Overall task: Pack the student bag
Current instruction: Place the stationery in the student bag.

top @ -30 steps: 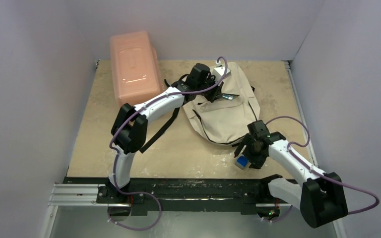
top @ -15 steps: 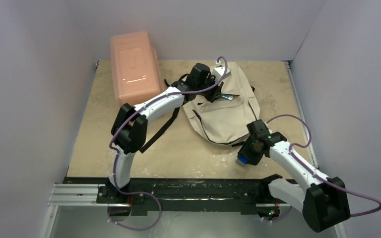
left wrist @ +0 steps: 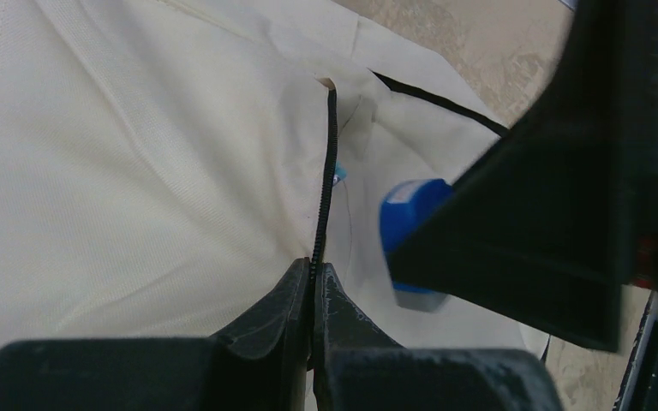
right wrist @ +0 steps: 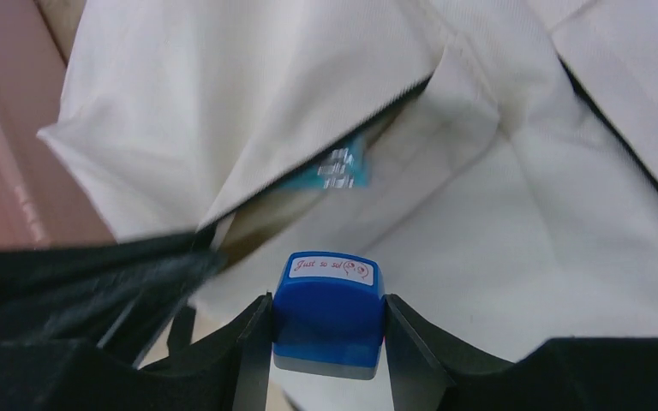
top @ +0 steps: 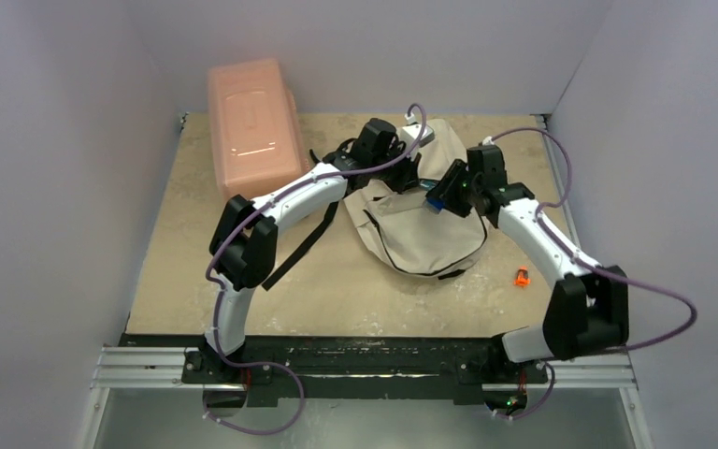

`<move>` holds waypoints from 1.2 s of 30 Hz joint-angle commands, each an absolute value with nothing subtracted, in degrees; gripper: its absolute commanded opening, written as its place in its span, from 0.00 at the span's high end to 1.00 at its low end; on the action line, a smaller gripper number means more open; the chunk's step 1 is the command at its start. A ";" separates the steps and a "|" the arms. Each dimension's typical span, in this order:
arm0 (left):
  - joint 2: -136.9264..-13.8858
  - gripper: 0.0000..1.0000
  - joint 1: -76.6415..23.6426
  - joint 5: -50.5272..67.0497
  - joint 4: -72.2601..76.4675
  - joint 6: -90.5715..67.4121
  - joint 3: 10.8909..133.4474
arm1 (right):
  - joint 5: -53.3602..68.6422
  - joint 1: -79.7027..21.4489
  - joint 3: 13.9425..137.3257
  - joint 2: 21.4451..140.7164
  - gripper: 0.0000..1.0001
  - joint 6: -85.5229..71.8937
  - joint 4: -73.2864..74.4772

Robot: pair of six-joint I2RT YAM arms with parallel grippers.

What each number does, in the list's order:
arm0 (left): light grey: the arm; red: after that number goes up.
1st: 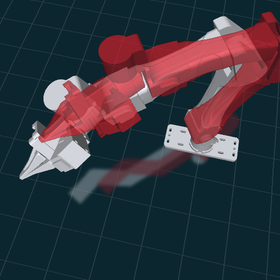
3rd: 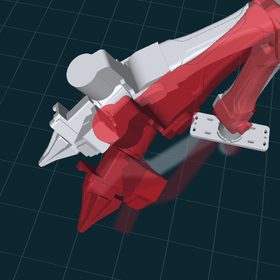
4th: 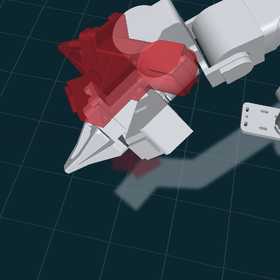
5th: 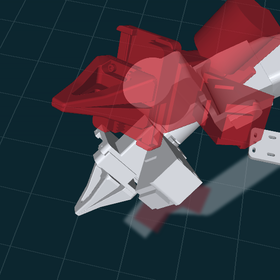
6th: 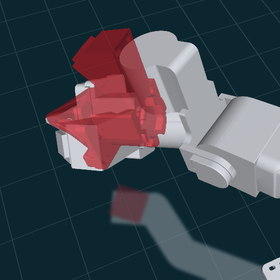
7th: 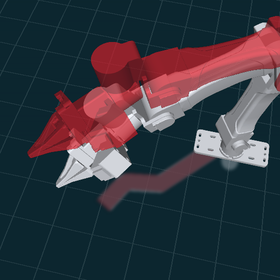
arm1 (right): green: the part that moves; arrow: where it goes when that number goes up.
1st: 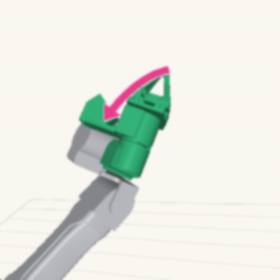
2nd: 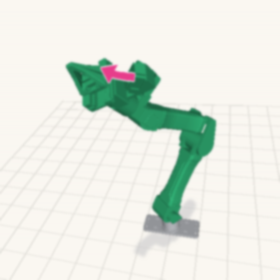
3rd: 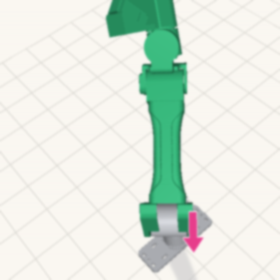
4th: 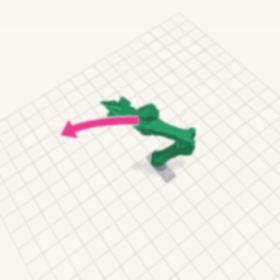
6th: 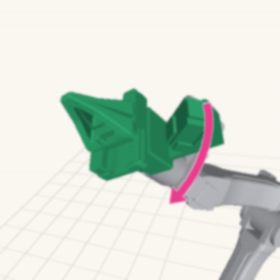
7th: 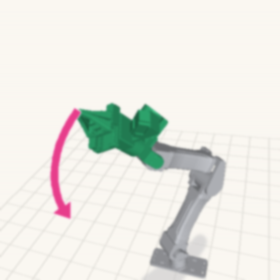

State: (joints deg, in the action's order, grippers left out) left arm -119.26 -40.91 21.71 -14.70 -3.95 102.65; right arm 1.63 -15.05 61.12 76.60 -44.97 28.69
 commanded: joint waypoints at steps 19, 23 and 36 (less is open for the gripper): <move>-117.27 1.00 -40.14 24.85 -9.50 -18.27 101.65 | -4.30 -12.81 42.65 95.51 0.47 -46.48 -43.75; -118.61 1.00 -37.75 25.66 -8.49 -26.55 100.76 | -5.66 -14.61 43.27 97.37 0.44 -38.98 -48.17; -122.41 1.00 -36.35 26.15 -12.93 -30.21 103.94 | -4.50 -15.25 49.82 93.52 0.09 -30.16 -18.37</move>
State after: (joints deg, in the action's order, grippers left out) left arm -120.99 -36.71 23.03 -8.95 -28.08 101.47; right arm -3.55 -15.11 46.06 96.86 -34.54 -35.16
